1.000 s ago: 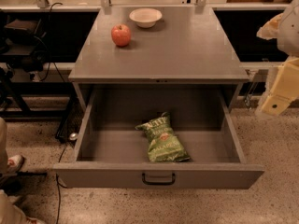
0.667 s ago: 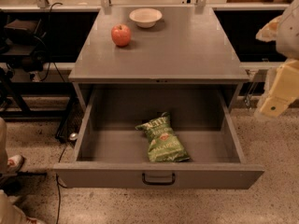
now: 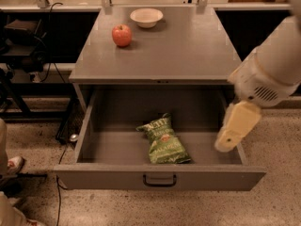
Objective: Pick green jalapeno chip bag from top drawer and place on counter
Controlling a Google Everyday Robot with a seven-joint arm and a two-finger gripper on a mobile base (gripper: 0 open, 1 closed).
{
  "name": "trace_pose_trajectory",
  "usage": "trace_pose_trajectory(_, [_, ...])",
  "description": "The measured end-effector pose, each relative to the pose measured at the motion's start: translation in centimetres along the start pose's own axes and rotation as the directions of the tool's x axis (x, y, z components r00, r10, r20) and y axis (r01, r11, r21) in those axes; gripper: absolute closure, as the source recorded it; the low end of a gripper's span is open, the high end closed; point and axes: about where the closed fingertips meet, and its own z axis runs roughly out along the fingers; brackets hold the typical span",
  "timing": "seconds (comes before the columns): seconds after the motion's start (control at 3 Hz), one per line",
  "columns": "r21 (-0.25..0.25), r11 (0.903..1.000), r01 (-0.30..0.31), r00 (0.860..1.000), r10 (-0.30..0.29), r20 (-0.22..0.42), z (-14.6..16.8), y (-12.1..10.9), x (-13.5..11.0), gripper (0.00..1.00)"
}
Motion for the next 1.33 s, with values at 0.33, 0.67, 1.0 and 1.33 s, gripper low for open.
trace_pose_trajectory(0.33, [-0.064, 0.9868, -0.149, 0.987, 0.152, 0.049, 6.6, 1.6, -0.3, 0.0])
trace_pose_trajectory(0.67, [-0.017, 0.9749, -0.222, 0.97, 0.222, 0.099, 7.6, 0.4, -1.2, 0.0])
trace_pose_trajectory(1.0, [-0.011, 0.977, -0.213, 0.972, 0.213, 0.104, 7.3, 0.2, -1.3, 0.0])
trace_pose_trajectory(1.33, [-0.027, 0.9707, -0.239, 0.963, 0.24, 0.126, 8.5, 0.3, -1.6, 0.0])
